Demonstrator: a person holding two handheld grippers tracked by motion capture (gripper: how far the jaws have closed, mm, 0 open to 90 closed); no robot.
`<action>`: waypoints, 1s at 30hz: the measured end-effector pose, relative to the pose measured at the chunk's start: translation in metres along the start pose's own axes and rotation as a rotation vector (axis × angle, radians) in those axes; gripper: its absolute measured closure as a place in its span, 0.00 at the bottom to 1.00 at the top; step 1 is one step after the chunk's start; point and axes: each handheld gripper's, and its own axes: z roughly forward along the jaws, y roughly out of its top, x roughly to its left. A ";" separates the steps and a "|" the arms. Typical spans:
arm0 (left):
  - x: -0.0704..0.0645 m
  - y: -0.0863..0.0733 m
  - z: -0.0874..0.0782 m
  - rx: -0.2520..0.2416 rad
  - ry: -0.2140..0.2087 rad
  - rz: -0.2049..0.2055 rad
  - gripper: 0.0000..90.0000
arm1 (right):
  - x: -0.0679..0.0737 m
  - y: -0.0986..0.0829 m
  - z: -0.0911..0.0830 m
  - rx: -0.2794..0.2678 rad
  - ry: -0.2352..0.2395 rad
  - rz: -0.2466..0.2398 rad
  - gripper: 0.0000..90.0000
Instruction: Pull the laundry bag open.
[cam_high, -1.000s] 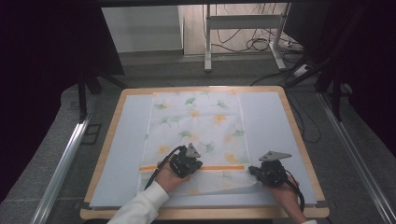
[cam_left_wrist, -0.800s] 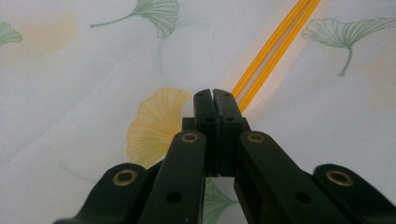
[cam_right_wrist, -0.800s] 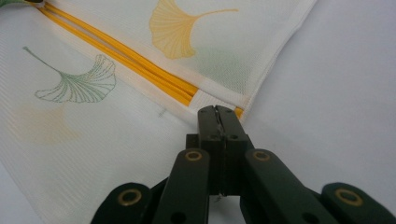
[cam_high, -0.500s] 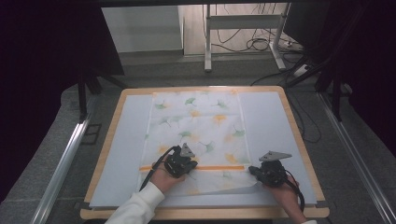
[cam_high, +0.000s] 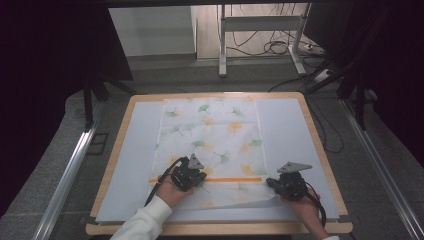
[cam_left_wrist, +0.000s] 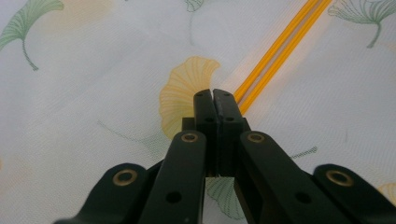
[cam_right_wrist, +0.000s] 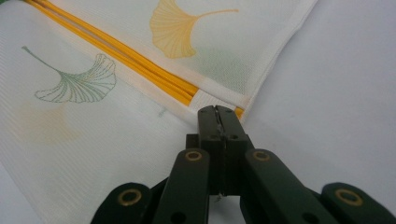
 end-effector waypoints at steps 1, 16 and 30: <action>0.000 0.000 0.000 0.002 0.004 0.002 1.00 | 0.000 0.000 0.000 0.000 -0.001 -0.001 1.00; 0.006 -0.012 -0.010 0.009 0.039 -0.011 1.00 | 0.000 0.000 0.000 0.001 -0.001 -0.003 1.00; 0.015 -0.023 -0.018 0.015 0.053 -0.030 1.00 | 0.000 0.000 0.000 0.001 -0.001 -0.004 1.00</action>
